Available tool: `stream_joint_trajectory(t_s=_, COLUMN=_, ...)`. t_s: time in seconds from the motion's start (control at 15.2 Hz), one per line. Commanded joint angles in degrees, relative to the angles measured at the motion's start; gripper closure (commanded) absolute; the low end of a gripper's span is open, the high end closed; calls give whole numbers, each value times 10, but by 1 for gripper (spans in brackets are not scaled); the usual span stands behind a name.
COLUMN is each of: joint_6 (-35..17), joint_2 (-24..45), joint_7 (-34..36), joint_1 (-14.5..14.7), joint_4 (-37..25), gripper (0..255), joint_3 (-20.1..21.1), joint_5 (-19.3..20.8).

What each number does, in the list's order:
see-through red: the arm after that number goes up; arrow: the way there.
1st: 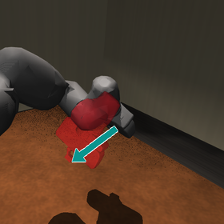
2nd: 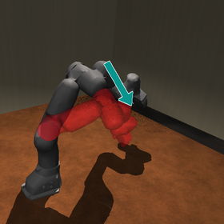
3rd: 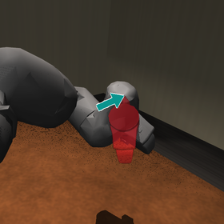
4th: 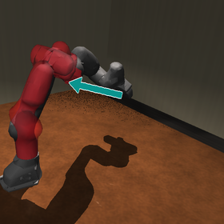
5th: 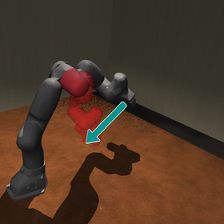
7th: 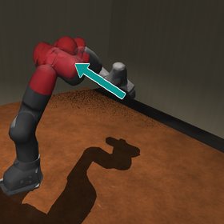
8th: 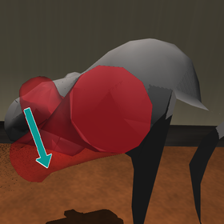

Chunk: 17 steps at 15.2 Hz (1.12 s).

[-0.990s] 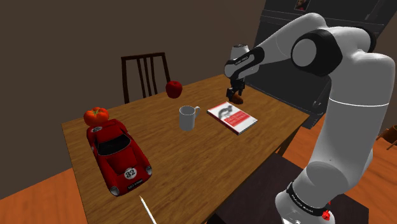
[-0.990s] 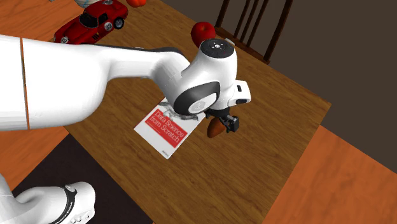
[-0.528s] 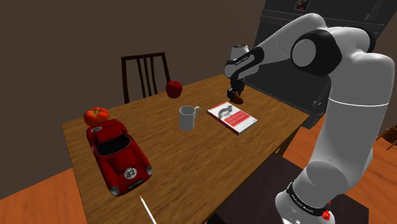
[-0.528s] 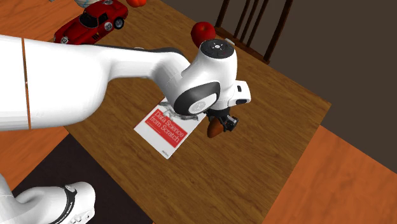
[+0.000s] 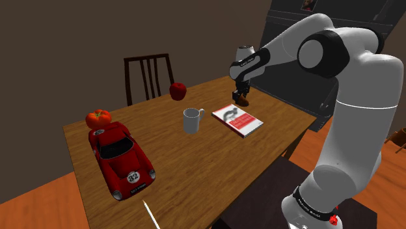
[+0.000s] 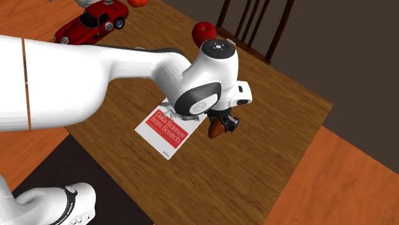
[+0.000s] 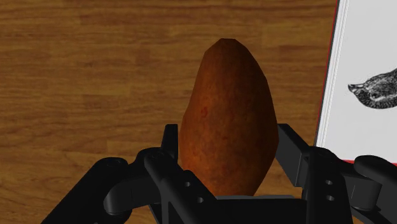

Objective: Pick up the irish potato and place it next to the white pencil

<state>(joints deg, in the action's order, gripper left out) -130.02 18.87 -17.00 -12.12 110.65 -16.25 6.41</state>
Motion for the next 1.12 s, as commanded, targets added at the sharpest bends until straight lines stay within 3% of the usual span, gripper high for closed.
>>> stream_joint_trajectory(t_s=0.0, joint_6=0, joint_2=0, joint_7=0, joint_1=0, joint_4=0, gripper=255, joint_3=0, joint_5=0)
stream_joint_trajectory(t_s=1.06, joint_6=107, joint_2=-56, joint_7=-8, joint_1=6, joint_4=-53, gripper=255, joint_3=-4, joint_5=9)
